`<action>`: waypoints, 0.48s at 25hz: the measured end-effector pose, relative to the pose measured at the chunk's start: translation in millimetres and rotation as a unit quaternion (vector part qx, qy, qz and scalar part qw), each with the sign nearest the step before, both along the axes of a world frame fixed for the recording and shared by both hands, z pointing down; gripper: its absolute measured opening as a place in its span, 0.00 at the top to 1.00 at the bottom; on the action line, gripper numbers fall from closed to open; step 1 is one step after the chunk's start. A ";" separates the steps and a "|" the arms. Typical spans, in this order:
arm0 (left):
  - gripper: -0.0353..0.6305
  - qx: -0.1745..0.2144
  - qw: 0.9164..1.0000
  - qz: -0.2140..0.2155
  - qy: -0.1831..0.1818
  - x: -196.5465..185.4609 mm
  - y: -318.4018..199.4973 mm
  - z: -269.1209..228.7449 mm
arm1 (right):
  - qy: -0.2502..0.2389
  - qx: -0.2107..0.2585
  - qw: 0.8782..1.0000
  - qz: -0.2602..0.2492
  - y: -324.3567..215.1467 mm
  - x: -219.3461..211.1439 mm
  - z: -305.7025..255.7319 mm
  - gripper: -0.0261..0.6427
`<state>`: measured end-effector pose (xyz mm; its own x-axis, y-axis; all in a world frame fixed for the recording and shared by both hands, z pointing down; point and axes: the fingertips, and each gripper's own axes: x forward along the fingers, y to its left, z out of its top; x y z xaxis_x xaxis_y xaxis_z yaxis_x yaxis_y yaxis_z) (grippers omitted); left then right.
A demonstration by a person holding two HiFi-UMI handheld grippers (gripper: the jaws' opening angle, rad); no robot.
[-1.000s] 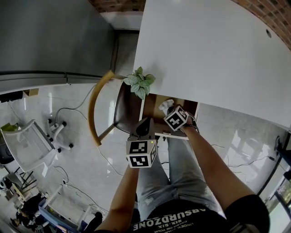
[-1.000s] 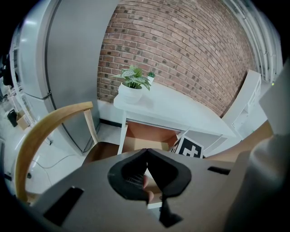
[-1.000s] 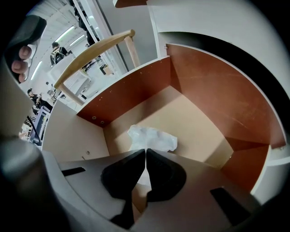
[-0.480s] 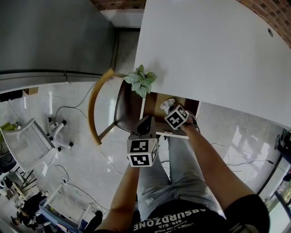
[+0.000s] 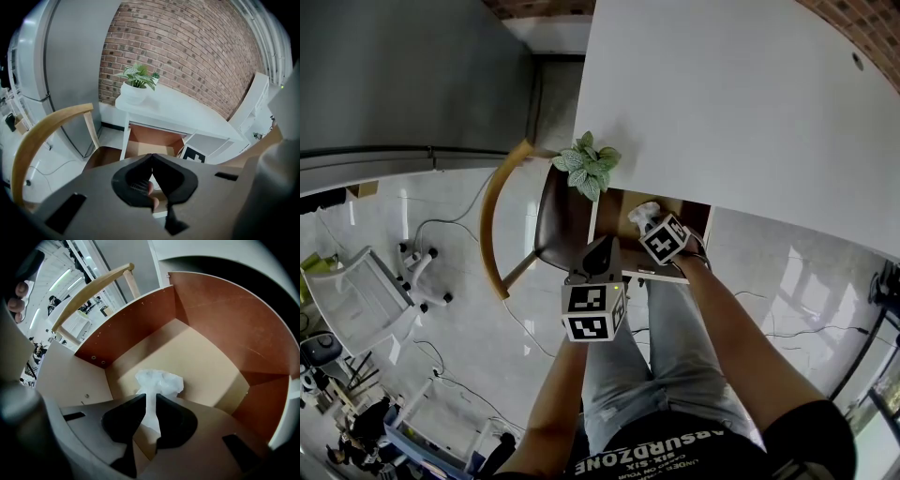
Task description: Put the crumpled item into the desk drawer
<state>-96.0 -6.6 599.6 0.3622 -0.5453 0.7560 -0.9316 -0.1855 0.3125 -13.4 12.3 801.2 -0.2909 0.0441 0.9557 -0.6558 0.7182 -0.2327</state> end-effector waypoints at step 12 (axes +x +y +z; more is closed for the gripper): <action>0.94 0.002 1.000 0.010 0.002 8.8 -4.2 -3.5 | -0.058 0.018 0.997 0.054 -7.4 -5.9 -26.9 0.86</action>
<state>-87.2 -10.8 596.1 0.3761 -0.5418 0.7517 -0.9264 -0.2049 0.3159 -19.4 4.9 774.3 -0.4010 -0.0278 0.9156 -0.6997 0.6544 -0.2866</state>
